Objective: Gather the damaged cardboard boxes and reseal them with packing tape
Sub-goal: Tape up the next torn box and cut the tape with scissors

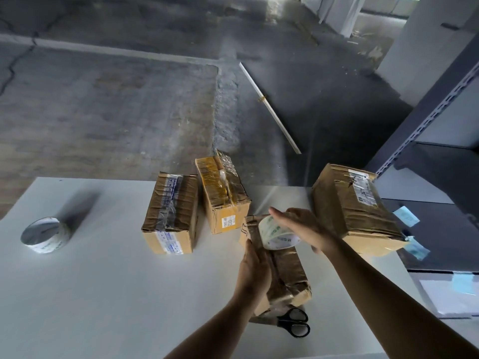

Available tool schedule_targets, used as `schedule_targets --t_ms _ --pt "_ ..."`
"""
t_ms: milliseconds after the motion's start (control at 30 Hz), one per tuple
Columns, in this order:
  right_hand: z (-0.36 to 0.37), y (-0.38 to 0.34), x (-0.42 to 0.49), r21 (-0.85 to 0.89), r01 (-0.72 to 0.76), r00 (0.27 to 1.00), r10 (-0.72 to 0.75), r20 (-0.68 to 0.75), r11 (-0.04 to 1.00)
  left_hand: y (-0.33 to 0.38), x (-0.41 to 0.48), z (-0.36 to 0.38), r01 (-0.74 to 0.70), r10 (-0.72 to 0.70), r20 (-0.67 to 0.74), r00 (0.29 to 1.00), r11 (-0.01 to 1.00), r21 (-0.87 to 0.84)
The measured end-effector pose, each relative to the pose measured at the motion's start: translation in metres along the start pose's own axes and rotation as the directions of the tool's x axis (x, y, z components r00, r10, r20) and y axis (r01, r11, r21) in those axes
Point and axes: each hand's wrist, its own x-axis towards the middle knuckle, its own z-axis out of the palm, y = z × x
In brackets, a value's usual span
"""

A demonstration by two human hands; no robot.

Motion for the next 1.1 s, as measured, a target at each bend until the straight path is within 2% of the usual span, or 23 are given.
schedule_targets --t_ms 167,333,400,500,667,800,933,1100 --pt "-0.001 0.012 0.0 0.159 -0.031 0.996 0.018 0.082 0.987 0.003 0.009 -0.008 -0.041 0.041 0.012 0.999 0.997 0.069" --pt "0.002 0.012 -0.004 0.25 -0.066 0.992 0.036 0.125 0.966 0.006 0.03 -0.032 -0.098 0.082 0.069 0.994 0.958 0.269" --pt "0.005 0.014 -0.004 0.193 -0.047 0.996 0.031 0.085 0.98 0.006 0.035 -0.038 -0.11 0.075 0.11 0.991 0.93 0.351" --pt "0.011 0.013 -0.003 0.054 0.058 0.998 -0.056 -0.038 0.997 0.002 0.031 -0.038 -0.177 0.128 0.135 0.983 0.868 0.463" --pt "0.015 0.007 -0.002 0.147 0.106 0.99 -0.09 -0.11 0.983 -0.004 0.027 -0.039 -0.238 0.175 0.168 0.97 0.824 0.514" --pt "0.006 -0.009 0.0 -0.009 0.193 0.971 -0.192 -0.142 0.981 -0.004 0.027 -0.036 -0.214 0.139 0.182 0.973 0.838 0.502" --pt "-0.01 -0.012 -0.001 -0.169 0.218 0.952 -0.248 -0.179 0.961 -0.006 0.032 -0.037 -0.19 0.108 0.175 0.979 0.808 0.559" --pt "-0.026 -0.001 -0.006 -0.347 0.194 0.936 -0.279 -0.215 0.918 -0.011 0.031 -0.036 -0.285 0.194 0.216 0.957 0.777 0.562"
